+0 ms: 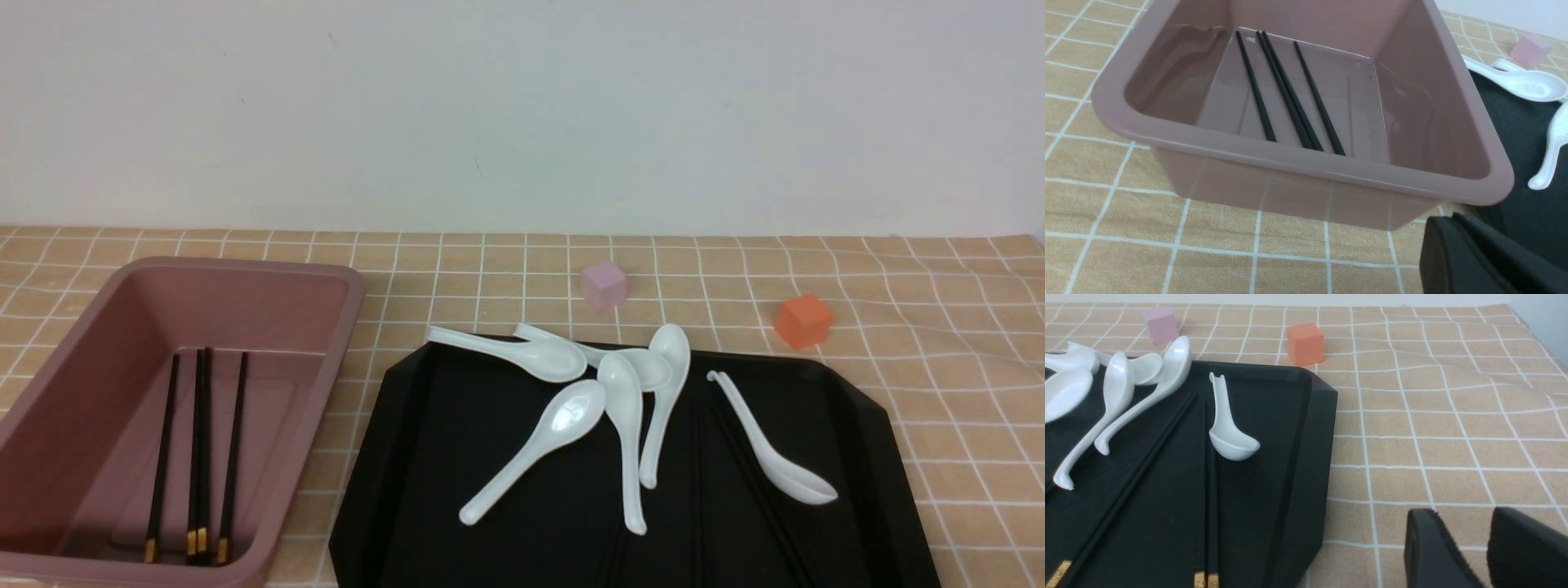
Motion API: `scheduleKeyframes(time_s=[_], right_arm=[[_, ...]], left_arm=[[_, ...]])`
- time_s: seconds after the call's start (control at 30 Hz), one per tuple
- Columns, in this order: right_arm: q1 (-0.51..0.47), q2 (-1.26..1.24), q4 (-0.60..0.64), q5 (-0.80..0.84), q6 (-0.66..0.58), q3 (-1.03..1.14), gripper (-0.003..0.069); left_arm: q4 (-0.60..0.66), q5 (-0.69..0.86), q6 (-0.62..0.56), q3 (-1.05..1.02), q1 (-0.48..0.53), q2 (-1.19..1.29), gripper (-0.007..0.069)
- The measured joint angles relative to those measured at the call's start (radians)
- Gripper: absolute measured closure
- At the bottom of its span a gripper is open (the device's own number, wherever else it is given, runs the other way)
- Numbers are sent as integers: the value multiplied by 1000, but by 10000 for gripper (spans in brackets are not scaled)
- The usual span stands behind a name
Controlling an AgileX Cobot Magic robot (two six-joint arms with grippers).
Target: On brown tablecloth take chopsticks from black tray and put them in box.
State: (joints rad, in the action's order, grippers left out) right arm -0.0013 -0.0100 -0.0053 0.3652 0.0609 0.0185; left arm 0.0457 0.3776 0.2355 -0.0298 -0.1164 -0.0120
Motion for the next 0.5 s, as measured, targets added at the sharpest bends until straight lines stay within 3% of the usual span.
scheduleKeyframes(time_s=[0.5], right_arm=[[0,0,0,0,0,0,419]], left_arm=[[0,0,0,0,0,0,595]])
